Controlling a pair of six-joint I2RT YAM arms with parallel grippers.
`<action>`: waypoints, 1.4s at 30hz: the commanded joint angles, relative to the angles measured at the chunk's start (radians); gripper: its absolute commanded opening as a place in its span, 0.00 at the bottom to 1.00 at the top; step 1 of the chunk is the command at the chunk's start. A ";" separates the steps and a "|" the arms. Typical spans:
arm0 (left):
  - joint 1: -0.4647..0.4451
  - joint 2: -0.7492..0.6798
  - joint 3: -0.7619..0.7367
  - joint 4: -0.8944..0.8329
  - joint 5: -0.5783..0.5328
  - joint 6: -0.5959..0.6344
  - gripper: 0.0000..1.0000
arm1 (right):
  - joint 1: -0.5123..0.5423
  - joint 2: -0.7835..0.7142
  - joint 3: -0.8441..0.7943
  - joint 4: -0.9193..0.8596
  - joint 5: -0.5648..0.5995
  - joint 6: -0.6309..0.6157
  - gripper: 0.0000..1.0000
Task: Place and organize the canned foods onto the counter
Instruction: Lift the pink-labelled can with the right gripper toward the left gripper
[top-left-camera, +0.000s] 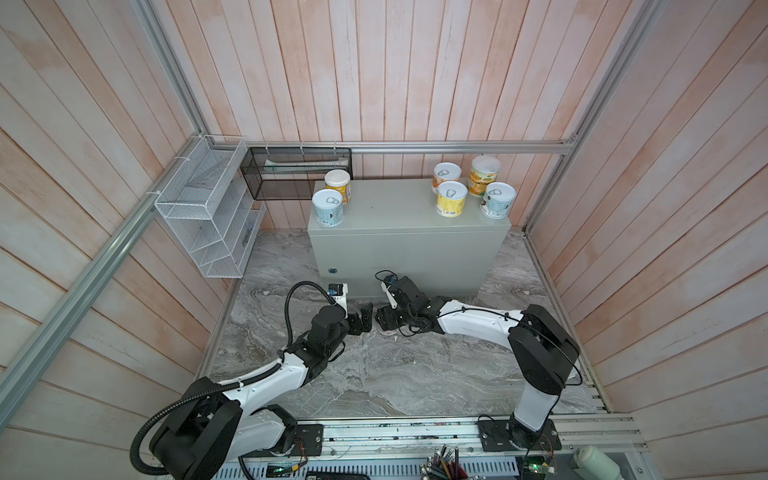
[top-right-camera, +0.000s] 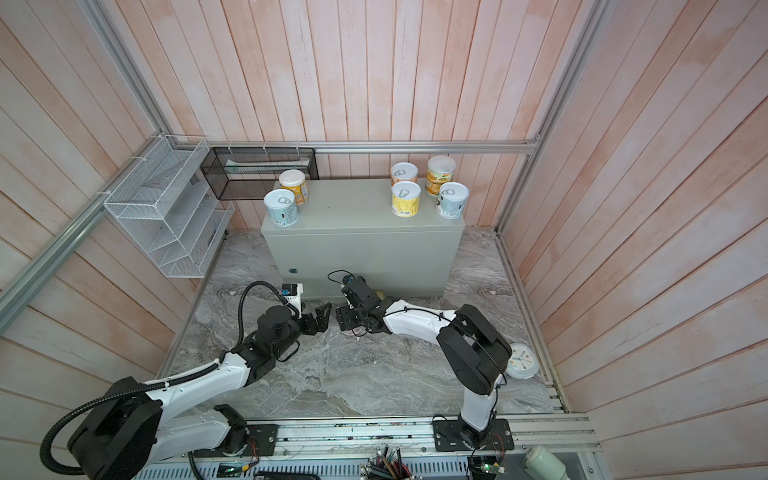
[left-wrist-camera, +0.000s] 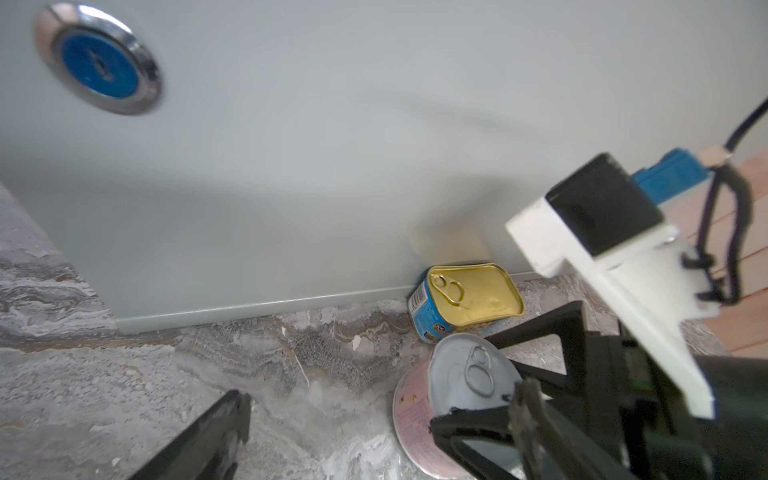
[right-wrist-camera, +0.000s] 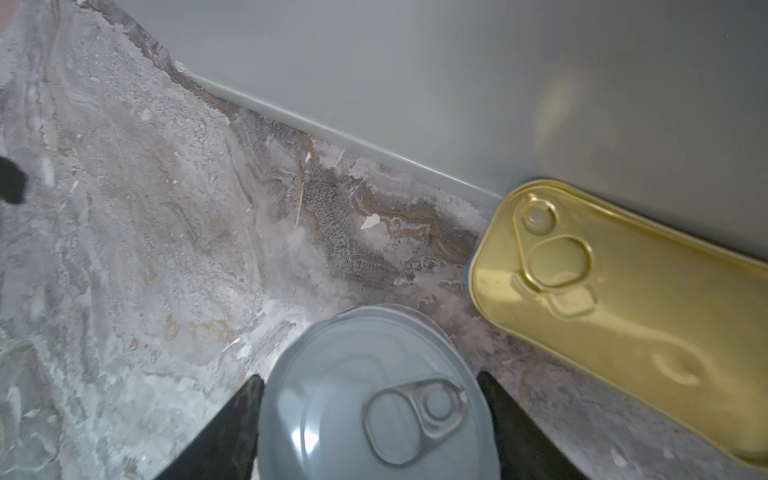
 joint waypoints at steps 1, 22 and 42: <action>0.005 0.003 0.020 0.006 0.073 0.048 1.00 | -0.022 -0.093 0.005 -0.003 -0.048 -0.011 0.58; -0.020 -0.004 -0.020 0.221 0.489 0.207 1.00 | -0.195 -0.393 -0.080 -0.043 -0.292 -0.034 0.58; -0.099 0.184 0.178 0.215 0.634 0.287 0.93 | -0.214 -0.501 -0.123 -0.074 -0.468 -0.059 0.58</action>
